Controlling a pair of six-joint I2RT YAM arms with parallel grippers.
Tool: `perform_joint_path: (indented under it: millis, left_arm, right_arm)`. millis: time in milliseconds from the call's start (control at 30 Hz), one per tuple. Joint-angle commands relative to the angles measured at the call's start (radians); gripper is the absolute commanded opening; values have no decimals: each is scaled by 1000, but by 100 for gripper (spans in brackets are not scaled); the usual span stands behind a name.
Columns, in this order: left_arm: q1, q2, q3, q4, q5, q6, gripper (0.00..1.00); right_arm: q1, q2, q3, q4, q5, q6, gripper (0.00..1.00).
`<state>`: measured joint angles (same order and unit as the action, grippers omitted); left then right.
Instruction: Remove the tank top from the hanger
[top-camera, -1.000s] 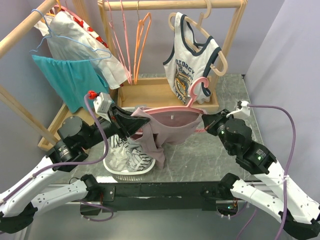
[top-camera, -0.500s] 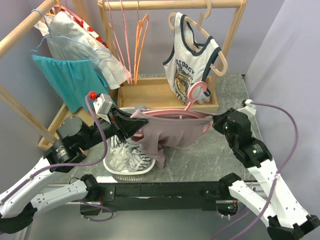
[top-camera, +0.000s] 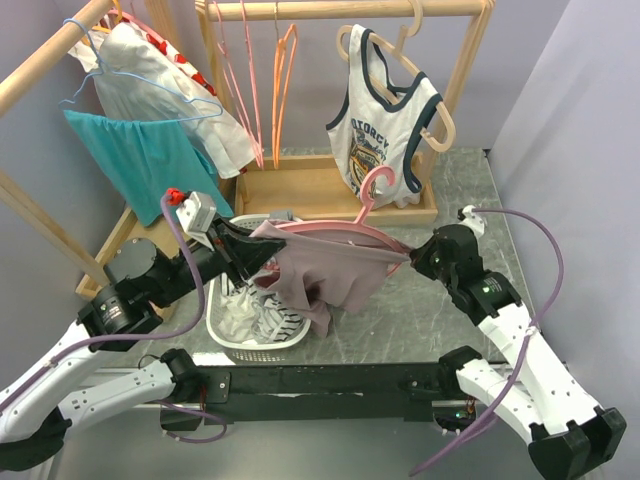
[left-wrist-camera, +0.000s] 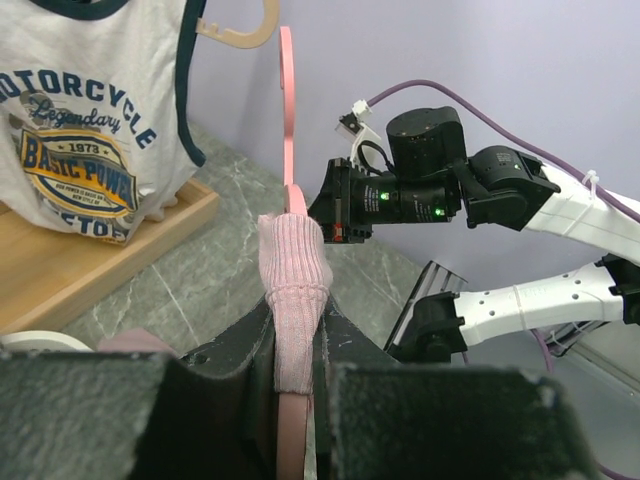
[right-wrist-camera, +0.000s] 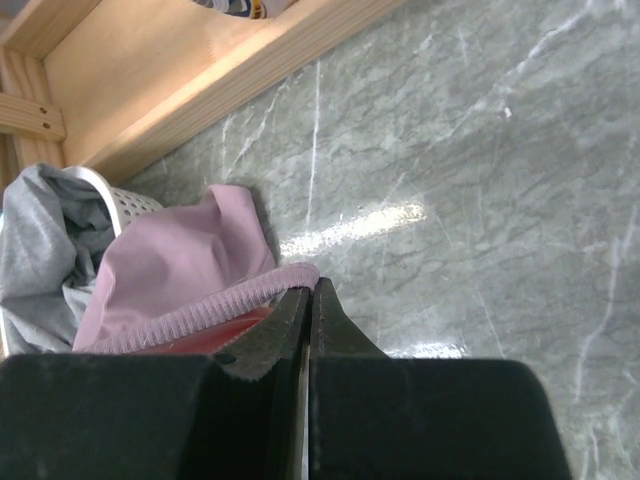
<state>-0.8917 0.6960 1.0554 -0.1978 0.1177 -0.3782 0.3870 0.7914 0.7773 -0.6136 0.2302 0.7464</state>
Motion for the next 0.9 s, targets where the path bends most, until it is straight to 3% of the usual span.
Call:
perform_joint_path:
  millis: [0, 367, 867]
  left_arm:
    - [0, -67, 94, 176, -65, 32, 1]
    - [0, -69, 58, 242, -59, 7, 1]
    - [0, -21, 17, 362, -72, -2, 1]
  right_arm:
    - [-40, 49, -45, -15, 37, -33, 0]
    - [-50, 62, -79, 87, -190, -82, 0]
    - [3, 9, -112, 112, -328, -65, 0]
